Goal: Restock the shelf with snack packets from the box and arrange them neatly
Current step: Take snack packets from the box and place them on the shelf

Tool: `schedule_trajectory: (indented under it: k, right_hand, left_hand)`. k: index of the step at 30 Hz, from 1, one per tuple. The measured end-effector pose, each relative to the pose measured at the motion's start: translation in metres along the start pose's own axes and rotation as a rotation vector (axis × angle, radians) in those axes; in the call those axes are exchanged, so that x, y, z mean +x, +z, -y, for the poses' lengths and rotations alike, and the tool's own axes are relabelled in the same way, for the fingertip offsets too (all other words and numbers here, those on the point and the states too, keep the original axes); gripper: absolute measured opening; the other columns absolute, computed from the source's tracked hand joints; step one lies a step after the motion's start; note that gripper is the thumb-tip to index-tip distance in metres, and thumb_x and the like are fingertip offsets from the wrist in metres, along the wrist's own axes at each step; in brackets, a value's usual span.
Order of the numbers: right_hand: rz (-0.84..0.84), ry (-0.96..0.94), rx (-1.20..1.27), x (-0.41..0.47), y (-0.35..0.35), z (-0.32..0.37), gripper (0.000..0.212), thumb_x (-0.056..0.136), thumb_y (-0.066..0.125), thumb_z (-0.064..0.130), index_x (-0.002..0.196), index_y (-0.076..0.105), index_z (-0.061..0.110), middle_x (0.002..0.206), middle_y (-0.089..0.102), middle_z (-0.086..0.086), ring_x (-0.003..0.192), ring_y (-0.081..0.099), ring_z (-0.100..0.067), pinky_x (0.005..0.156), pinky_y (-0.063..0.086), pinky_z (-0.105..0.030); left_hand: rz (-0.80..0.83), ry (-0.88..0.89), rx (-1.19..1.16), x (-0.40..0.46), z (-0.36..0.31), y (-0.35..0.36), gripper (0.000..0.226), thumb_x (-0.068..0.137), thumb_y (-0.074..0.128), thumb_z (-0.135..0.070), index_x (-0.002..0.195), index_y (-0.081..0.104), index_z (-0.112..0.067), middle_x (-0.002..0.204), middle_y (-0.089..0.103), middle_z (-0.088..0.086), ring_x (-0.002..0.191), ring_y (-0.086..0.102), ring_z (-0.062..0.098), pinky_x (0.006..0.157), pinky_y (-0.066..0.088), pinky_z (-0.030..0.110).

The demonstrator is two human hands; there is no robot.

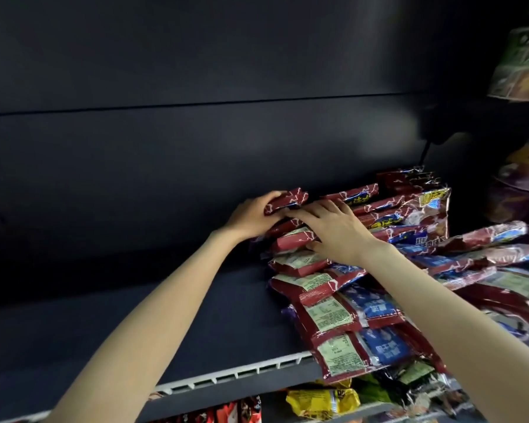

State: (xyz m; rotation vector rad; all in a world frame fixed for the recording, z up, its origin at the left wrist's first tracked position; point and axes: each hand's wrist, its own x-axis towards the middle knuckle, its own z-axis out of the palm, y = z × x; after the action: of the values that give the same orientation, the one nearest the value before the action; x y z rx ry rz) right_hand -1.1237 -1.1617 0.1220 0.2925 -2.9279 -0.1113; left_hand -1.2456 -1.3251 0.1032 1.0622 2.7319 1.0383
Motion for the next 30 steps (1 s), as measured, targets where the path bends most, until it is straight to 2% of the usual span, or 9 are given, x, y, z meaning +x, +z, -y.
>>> schedule_trajectory:
  k: [3, 6, 8, 10, 12, 16, 21, 25, 30]
  right_hand:
    - [0.079, -0.006, 0.174, -0.007, 0.001, -0.003, 0.085, 0.084, 0.063, 0.040, 0.147, 0.007, 0.041, 0.150, 0.025, -0.005, 0.141, 0.012, -0.027, 0.116, 0.010, -0.051]
    - [0.091, 0.002, 0.291, -0.016, -0.003, -0.006, 0.082, 0.080, 0.059, 0.056, 0.147, 0.014, 0.041, 0.152, 0.020, -0.001, 0.144, 0.003, -0.024, 0.117, 0.003, -0.049]
    - [0.048, 0.014, 0.305, -0.022, -0.006, -0.003, 0.081, 0.075, 0.040, 0.074, 0.146, 0.020, 0.040, 0.154, 0.019, 0.002, 0.145, -0.001, -0.021, 0.117, 0.001, -0.049]
    - [-0.041, 0.051, 0.254, -0.025, -0.002, 0.000, 0.077, 0.080, 0.020, 0.073, 0.146, 0.025, 0.035, 0.154, 0.022, -0.002, 0.145, 0.003, -0.025, 0.118, 0.005, -0.049]
    - [-0.073, 0.061, 0.184, -0.024, 0.005, 0.003, 0.074, 0.086, 0.013, 0.066, 0.148, 0.026, 0.027, 0.154, 0.024, -0.011, 0.145, 0.008, -0.031, 0.118, 0.011, -0.049]
    - [0.042, 0.161, 0.273, -0.021, 0.013, 0.006, 0.063, 0.096, 0.040, 0.047, 0.150, 0.017, 0.024, 0.156, 0.015, -0.016, 0.146, 0.001, -0.031, 0.115, 0.018, -0.043]
    - [-0.155, 0.187, 0.173, -0.030, 0.005, 0.013, 0.058, 0.093, 0.052, 0.041, 0.144, 0.034, 0.019, 0.151, 0.026, -0.016, 0.142, 0.016, -0.035, 0.115, 0.019, -0.046]
    - [-0.377, 0.143, 0.255, -0.050, -0.001, 0.030, 0.042, 0.092, 0.058, 0.028, 0.132, 0.051, 0.017, 0.141, 0.043, -0.011, 0.134, 0.034, -0.033, 0.107, 0.034, -0.051]
    - [-0.676, 0.011, 0.368, -0.083, -0.012, 0.072, 0.023, 0.092, 0.053, 0.017, 0.110, 0.066, 0.011, 0.113, 0.063, -0.004, 0.106, 0.055, -0.023, 0.087, 0.049, -0.037]
  left_hand:
    - [0.030, -0.052, -0.299, -0.012, 0.004, -0.007, 0.042, 0.093, 0.045, -0.038, 0.136, 0.044, -0.038, 0.143, 0.044, -0.012, 0.129, 0.041, 0.006, 0.108, 0.031, 0.027]
    - [-0.234, -0.094, -0.365, -0.030, 0.004, -0.010, 0.038, 0.097, 0.039, -0.032, 0.135, 0.047, -0.029, 0.142, 0.043, -0.007, 0.129, 0.039, 0.008, 0.104, 0.027, 0.021]
    - [-0.320, -0.209, -0.400, -0.042, 0.009, -0.004, 0.042, 0.101, 0.035, -0.035, 0.142, 0.035, -0.027, 0.150, 0.031, -0.003, 0.136, 0.030, 0.012, 0.105, 0.021, 0.023]
    - [-0.235, -0.322, -0.517, -0.050, 0.015, 0.006, 0.052, 0.099, 0.033, -0.046, 0.147, 0.021, -0.031, 0.154, 0.021, -0.004, 0.140, 0.023, 0.015, 0.112, 0.019, 0.031]
    - [-0.129, -0.379, -0.643, -0.051, 0.013, 0.016, 0.058, 0.096, 0.033, -0.053, 0.148, 0.015, -0.036, 0.154, 0.022, -0.006, 0.140, 0.025, 0.018, 0.113, 0.025, 0.043]
    - [-0.096, -0.318, -0.706, -0.043, -0.001, 0.023, 0.059, 0.095, 0.035, -0.054, 0.147, 0.009, -0.041, 0.155, 0.020, -0.005, 0.140, 0.026, 0.019, 0.112, 0.027, 0.047]
    - [-0.120, -0.323, -0.680, -0.046, -0.018, 0.020, 0.066, 0.094, 0.036, -0.055, 0.147, -0.001, -0.044, 0.157, 0.014, -0.008, 0.141, 0.022, 0.019, 0.113, 0.023, 0.044]
    - [-0.245, -0.345, -0.567, -0.066, -0.025, 0.014, 0.063, 0.095, 0.038, -0.051, 0.149, 0.008, -0.037, 0.155, 0.023, -0.002, 0.140, 0.025, 0.018, 0.106, 0.022, 0.030]
    - [-0.456, -0.258, -0.368, -0.124, -0.034, 0.000, 0.038, 0.096, 0.048, -0.032, 0.133, 0.048, -0.024, 0.135, 0.052, -0.008, 0.125, 0.045, 0.006, 0.107, 0.034, 0.029]
